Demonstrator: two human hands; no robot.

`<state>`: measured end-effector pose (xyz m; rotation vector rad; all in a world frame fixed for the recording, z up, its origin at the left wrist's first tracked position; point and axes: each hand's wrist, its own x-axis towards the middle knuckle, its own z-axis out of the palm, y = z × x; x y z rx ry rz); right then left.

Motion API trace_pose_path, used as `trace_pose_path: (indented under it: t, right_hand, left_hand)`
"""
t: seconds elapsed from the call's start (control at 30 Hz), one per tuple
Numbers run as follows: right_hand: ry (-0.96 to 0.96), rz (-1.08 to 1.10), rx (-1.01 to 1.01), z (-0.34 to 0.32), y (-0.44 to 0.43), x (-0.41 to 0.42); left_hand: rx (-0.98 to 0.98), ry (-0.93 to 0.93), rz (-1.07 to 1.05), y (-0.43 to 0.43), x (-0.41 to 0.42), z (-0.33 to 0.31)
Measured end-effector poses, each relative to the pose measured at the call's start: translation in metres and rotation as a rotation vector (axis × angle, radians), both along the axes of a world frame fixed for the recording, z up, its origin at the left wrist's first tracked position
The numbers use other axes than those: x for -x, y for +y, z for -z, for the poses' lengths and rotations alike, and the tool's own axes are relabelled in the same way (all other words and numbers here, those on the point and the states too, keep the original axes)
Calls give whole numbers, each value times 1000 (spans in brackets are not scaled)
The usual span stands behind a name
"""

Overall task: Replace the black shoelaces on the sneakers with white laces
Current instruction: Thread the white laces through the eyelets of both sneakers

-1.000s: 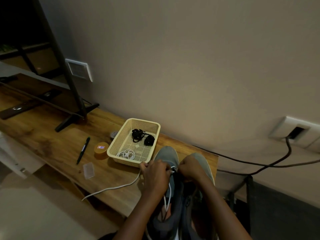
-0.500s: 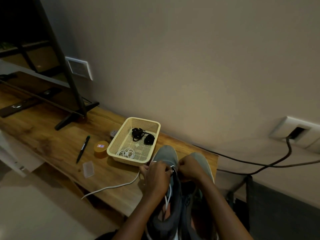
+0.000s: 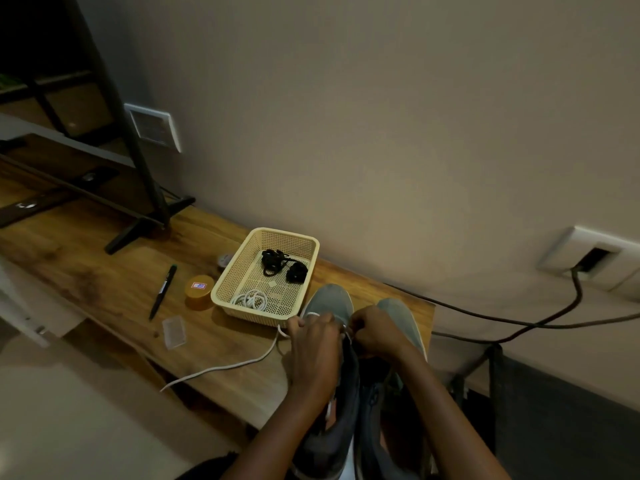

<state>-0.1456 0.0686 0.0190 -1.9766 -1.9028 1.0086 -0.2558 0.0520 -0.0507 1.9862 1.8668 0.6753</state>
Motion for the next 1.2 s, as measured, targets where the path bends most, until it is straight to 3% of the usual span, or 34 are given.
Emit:
trace_pose_path:
  t: [0.2,0.5,0.67,0.77,0.9,1.07,1.2]
  right_hand:
    - [51,92,1,8,4,-1]
    - [-4,238,14,1,9,-5]
    - [-136,288,-184,-8,10,-23]
    - [-221,106,-294,-6,7,-24]
    - [-405,-132,-253,-5,0,-9]
    - [-502,-78,-317,-5,2,-23]
    - [-403,-77,-281,-3,3,-27]
  left_hand:
    - [-131,116,12,-6,2,-30]
    - [-57,141,-14,-10,6,-45]
    - [-18,137,-15,-9,9,-50]
    - [8,66,-15,-8,12,-54]
    - [23,41,1,-11,13,-53]
    - [89,99,4,-12,14,-48]
    - [60,37,-39,-12,12,-46]
